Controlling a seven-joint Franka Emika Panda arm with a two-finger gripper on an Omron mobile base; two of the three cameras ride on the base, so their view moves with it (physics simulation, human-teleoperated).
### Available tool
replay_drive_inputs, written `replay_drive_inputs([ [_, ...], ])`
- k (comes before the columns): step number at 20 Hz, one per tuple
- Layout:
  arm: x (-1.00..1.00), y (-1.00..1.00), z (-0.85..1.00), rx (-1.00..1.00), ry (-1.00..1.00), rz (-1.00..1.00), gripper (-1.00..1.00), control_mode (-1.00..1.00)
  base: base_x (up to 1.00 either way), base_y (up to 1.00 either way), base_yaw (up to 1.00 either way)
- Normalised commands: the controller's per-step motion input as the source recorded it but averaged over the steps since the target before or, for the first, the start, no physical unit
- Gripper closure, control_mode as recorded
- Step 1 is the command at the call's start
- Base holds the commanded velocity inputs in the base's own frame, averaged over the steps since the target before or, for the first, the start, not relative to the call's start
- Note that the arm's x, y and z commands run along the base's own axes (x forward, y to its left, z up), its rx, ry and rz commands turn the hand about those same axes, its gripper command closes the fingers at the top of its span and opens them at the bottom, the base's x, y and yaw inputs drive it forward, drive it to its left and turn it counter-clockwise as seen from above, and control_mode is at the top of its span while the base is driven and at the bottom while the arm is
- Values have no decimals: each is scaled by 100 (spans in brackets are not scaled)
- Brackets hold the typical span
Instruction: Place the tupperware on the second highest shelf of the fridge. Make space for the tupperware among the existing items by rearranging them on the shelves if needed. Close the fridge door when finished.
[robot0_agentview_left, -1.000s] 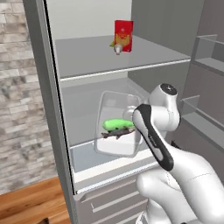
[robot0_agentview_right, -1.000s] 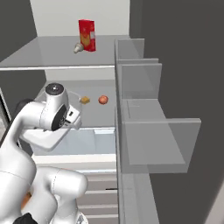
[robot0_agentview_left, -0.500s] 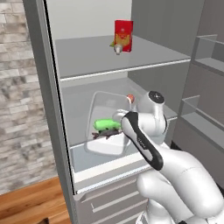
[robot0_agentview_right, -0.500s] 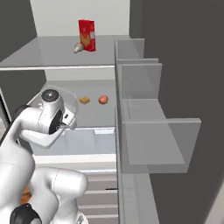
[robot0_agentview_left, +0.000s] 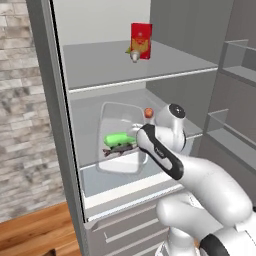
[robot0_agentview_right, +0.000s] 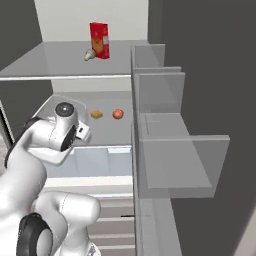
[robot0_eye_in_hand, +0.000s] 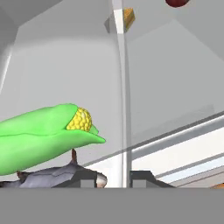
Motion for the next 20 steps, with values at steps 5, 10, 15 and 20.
replay_drive_inputs([
  [5,54,7,0,0,0,5,100,-100,0,0,0],
  [10,59,24,0,0,-3,0,100,-100,0,0,0],
  [15,61,27,0,0,-4,0,100,-100,0,0,0],
  [20,55,23,-4,0,-16,0,100,-100,0,0,0],
])
